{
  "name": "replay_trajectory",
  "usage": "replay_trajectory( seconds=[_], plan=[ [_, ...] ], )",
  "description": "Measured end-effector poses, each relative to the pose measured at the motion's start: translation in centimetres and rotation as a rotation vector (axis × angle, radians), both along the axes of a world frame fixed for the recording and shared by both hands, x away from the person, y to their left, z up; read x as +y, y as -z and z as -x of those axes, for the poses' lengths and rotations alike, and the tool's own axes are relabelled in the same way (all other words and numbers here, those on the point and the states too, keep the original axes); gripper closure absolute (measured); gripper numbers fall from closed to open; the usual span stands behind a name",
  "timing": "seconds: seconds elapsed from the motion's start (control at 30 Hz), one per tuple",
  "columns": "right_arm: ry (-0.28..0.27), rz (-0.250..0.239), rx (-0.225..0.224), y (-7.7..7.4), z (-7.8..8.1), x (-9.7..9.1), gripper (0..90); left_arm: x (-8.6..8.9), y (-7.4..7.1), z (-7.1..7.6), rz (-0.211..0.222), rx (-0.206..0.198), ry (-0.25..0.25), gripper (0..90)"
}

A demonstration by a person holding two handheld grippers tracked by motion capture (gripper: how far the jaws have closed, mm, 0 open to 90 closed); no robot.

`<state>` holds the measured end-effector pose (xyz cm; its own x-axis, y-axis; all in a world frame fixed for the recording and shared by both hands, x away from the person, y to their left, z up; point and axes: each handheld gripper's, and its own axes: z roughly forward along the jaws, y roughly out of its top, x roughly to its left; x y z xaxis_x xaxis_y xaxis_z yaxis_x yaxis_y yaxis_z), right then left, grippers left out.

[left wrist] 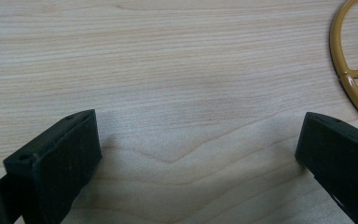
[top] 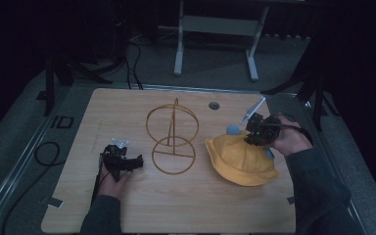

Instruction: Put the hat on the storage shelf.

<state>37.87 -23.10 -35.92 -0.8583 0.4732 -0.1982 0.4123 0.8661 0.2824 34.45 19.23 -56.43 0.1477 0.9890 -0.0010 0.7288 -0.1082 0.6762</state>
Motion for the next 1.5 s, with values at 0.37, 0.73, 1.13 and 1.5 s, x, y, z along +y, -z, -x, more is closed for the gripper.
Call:
replay_trajectory(
  seconds=[0.37, 0.73, 1.13, 1.5],
  plan=[
    [-0.086, -0.014, 0.006, -0.6, -0.8, -0.3, 84.0, 0.0, 0.0, 0.0, -0.002, 0.0, 0.002, 0.0],
    [-0.151, -0.069, -0.019, -2.1, -1.4, -1.3, 84.3, 0.0, 0.0, 0.0, -0.002, 0.0, 0.001, 0.0],
    [-0.184, -0.112, -0.076, -4.1, -1.5, -2.6, 84.6, 0.0, 0.0, 0.0, -0.002, 0.001, 0.001, 0.0],
    [-0.174, -0.149, -0.126, -6.2, -1.5, -3.1, 85.0, 0.0, 0.0, 0.0, -0.002, 0.001, 0.001, 0.0]
  ],
)
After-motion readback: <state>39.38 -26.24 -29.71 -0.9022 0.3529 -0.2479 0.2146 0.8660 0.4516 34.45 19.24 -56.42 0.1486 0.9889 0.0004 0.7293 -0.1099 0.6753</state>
